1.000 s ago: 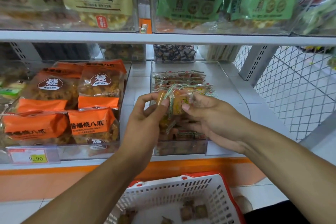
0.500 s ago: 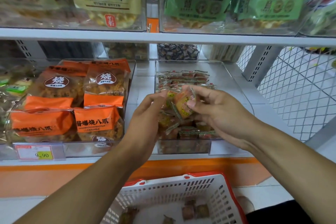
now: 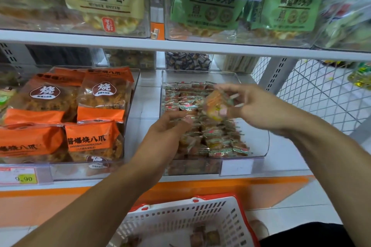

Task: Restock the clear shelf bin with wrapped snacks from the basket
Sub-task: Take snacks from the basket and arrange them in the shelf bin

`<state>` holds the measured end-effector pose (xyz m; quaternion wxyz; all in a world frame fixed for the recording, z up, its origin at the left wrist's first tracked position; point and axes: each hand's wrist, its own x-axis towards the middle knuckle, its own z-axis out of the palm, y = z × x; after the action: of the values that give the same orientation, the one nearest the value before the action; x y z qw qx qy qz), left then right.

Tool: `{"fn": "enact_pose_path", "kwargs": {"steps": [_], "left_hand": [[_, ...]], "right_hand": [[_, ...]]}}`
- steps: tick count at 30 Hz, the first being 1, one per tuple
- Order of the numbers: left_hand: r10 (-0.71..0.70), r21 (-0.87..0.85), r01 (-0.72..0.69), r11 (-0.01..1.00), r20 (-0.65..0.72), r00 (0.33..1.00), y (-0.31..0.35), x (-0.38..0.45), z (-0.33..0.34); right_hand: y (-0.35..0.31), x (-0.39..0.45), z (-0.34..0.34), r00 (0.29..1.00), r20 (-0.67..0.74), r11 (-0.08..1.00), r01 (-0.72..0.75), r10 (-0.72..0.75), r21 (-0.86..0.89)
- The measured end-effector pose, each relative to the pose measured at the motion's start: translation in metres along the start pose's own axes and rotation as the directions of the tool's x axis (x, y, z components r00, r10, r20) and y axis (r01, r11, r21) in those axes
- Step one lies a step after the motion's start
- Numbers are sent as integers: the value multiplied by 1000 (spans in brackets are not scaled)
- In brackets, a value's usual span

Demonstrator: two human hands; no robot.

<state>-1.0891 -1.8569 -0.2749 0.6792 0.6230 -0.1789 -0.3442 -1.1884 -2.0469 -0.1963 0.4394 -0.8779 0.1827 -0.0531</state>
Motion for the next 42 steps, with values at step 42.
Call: {"fn": "enact_pose_path", "kwargs": {"steps": [42], "left_hand": [[356,730,-432,530,271,894,-11,-8,16]], "right_hand": [[28,41,-19,994,-97,526,-110,52,-843]]}}
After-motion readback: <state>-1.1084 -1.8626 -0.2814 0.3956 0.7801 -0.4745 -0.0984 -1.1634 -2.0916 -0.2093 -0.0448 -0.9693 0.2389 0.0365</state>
